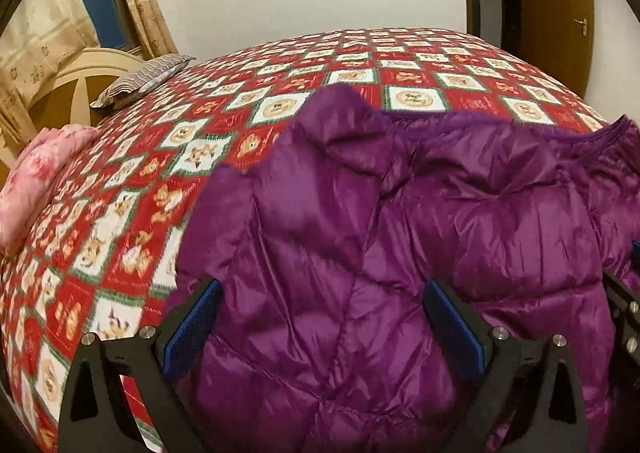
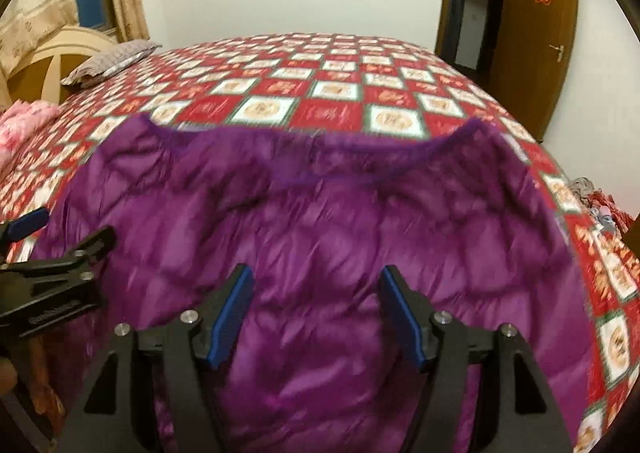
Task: Fold large clothes
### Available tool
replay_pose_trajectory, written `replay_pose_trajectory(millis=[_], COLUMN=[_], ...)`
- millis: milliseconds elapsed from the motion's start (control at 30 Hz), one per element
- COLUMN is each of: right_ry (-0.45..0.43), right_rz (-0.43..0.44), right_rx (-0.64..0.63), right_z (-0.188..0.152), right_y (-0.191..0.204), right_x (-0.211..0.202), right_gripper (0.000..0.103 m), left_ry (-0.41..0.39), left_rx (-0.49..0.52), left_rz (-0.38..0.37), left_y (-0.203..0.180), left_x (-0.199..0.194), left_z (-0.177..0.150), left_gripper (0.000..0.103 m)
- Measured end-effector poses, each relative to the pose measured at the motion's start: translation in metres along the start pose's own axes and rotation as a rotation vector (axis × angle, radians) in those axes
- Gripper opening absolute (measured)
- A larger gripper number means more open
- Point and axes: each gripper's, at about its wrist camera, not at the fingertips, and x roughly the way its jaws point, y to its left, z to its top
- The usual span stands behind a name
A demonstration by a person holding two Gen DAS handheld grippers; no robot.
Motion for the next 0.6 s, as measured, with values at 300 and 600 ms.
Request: replay_pose_trajectory(millis=[300, 600], right_ry=[-0.024, -0.073], right_rz=[-0.053, -0.007], right_rx=[-0.034, 0.011], right_z=[-0.013, -0.031], right_y=[0.007, 0.002], right_x=[0.013, -0.045], right_gripper=[0.075, 0.075], left_ry=[0.001, 0.068], left_rx=[-0.014, -0.245], left_rz=[0.016, -0.041], left_y=[0.010, 0.083], left_x=[-0.007, -0.038], left_z=[-0.006, -0.049], left_gripper=[0.101, 0.101])
